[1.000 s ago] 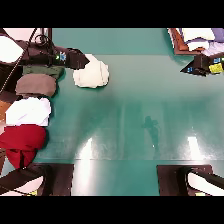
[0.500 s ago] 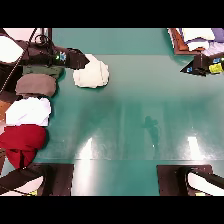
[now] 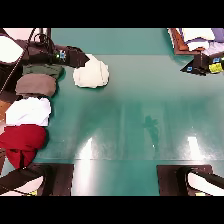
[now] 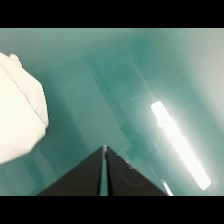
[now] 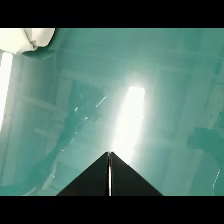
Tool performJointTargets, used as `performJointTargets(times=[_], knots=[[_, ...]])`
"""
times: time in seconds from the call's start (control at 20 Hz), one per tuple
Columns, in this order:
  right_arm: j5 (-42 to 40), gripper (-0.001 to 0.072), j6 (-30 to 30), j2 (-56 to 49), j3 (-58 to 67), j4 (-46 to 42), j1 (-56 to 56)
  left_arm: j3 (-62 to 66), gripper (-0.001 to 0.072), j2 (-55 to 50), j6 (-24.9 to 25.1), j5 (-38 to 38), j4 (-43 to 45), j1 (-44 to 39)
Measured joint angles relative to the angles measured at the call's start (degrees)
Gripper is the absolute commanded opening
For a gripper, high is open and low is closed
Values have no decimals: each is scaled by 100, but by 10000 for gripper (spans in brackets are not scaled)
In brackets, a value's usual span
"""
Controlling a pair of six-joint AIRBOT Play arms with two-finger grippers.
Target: Fold the shirts.
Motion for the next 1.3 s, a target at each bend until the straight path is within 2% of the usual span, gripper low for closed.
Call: performJointTargets(times=[0.05,0.2,0.4,0.65,0.85,0.9,1.0,1.3], knots=[[-9,17,0,0,0,0,0,0,558,-37,46,168,140,0],[-44,17,0,0,0,2,0,0,561,-382,-173,629,656,179],[-50,17,2,0,0,4,0,0,561,-1379,-560,1005,848,772],[-57,17,2,0,0,4,0,0,561,-2579,-691,1419,271,1399],[-68,17,2,0,0,4,-2,11,558,-3156,-308,1714,-308,1526],[-68,17,4,0,0,7,0,11,459,-3259,-243,1764,-433,1545],[-68,17,4,0,0,7,0,24,19,-3373,-160,1840,-664,1569],[-61,17,7,-2,417,-7,0,817,20,-3119,79,1128,-1132,1530]])
